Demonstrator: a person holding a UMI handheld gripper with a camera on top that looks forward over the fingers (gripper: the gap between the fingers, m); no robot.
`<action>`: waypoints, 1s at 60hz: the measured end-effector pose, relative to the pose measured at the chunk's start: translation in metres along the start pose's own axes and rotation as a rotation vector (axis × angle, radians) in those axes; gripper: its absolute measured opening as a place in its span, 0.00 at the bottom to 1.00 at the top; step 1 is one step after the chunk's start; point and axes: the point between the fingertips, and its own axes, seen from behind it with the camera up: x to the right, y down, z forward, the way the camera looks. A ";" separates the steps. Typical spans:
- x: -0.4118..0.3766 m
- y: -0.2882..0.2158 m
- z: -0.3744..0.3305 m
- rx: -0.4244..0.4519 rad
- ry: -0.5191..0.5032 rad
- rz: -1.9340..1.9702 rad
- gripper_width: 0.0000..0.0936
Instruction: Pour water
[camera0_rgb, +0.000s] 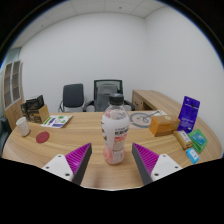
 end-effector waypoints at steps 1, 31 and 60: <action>0.001 -0.002 0.006 0.007 -0.001 0.000 0.88; 0.009 -0.007 0.071 0.071 0.009 -0.016 0.33; -0.045 -0.147 0.018 0.188 0.274 -0.397 0.34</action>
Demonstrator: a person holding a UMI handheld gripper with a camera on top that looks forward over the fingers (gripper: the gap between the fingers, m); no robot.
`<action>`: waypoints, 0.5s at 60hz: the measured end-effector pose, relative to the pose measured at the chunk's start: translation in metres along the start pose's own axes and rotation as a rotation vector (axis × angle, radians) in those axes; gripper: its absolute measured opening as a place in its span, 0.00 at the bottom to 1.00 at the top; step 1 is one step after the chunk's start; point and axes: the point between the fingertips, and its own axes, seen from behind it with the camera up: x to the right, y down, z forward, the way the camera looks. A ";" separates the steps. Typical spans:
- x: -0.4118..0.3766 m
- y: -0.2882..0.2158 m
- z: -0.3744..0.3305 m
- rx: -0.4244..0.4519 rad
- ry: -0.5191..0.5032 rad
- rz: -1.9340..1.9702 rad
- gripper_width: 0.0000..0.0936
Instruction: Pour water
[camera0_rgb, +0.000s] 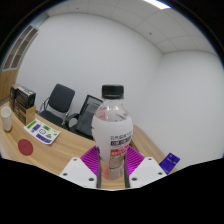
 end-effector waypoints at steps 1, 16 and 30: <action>-0.003 -0.011 -0.003 0.008 0.013 -0.031 0.34; -0.100 -0.156 -0.035 0.150 0.166 -0.660 0.33; -0.247 -0.172 -0.036 0.186 0.158 -1.236 0.33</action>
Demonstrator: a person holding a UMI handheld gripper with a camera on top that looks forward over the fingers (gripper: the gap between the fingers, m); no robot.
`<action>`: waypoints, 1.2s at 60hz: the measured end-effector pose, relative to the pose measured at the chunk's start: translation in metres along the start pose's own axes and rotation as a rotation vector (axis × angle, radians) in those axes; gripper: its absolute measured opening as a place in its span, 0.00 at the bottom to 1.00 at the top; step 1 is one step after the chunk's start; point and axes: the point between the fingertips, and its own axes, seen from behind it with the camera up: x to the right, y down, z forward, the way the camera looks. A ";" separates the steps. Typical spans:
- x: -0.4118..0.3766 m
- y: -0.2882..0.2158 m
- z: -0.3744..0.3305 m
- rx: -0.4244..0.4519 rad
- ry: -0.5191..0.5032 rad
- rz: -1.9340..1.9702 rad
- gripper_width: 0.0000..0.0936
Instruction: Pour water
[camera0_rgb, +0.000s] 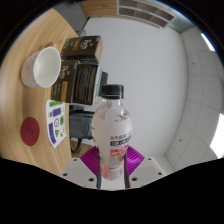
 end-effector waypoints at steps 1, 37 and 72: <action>-0.004 -0.007 0.000 0.005 0.003 -0.048 0.33; -0.024 -0.050 0.000 0.036 -0.156 0.191 0.33; -0.123 -0.036 -0.013 0.023 -0.546 1.524 0.33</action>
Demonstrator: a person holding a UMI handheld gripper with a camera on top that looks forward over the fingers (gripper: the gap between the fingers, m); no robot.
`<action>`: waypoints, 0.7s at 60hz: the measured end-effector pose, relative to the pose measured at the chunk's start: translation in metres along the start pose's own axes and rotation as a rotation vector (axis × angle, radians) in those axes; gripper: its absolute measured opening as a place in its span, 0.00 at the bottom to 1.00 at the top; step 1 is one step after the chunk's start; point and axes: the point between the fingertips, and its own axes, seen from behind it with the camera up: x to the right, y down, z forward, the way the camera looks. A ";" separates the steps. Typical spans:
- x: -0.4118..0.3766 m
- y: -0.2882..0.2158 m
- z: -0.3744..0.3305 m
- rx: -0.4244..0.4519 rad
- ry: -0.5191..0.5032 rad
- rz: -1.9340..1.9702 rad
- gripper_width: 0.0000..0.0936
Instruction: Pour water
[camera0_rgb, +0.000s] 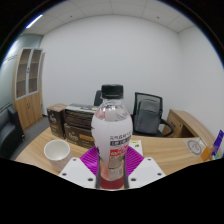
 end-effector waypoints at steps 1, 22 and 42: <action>-0.001 0.005 0.002 -0.003 -0.002 0.004 0.33; -0.001 0.058 0.017 0.004 0.008 0.105 0.35; 0.011 0.053 -0.024 -0.122 0.062 0.122 0.92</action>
